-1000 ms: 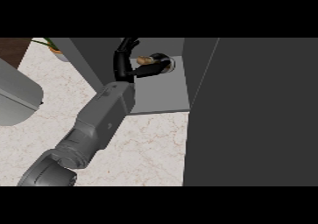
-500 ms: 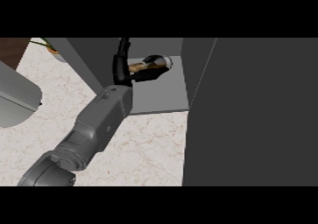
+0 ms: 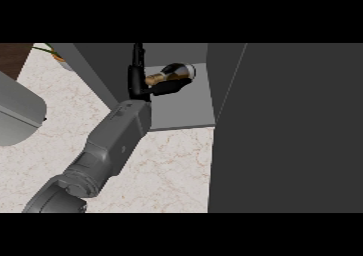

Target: Pick up the wine, place it into the cabinet and close the cabinet

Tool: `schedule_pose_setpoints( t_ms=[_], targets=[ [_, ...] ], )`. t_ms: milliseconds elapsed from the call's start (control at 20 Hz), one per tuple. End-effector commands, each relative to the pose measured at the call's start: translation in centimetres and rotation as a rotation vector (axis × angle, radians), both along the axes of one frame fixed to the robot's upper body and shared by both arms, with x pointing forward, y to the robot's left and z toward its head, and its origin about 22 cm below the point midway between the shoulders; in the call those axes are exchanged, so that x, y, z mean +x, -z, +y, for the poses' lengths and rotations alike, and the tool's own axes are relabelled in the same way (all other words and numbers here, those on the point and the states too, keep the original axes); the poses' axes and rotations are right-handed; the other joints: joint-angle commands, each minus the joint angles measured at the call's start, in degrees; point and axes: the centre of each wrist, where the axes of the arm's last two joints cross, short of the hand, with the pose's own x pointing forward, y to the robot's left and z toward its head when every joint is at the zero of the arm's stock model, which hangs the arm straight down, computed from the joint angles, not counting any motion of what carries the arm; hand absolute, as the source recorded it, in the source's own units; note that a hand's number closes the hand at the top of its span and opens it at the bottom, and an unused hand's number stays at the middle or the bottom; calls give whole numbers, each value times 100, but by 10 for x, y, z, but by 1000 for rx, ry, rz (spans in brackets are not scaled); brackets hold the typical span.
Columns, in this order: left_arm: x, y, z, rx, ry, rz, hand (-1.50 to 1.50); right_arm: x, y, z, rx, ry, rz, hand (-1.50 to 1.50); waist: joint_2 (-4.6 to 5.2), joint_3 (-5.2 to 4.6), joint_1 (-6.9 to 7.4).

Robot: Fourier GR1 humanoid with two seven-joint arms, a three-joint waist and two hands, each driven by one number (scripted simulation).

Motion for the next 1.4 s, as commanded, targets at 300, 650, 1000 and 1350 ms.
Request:
schedule_pose_setpoints(
  t_ms=[300,650,1000,1350],
  targets=[
    [-12,23,10,-7,52,-14,-150,-18,-9,2,1,-33,-18,-150,-3,-23,1],
    [-20,37,16,-36,115,-6,-150,-24,-6,0,20,-30,-11,-150,-51,-18,83],
    [-21,38,17,-140,132,-15,-150,-9,-19,4,20,-33,-6,-150,-56,-24,51],
    [-17,29,11,-172,140,-27,-150,-14,-13,5,32,-50,5,-150,-91,-19,7]
  ],
)
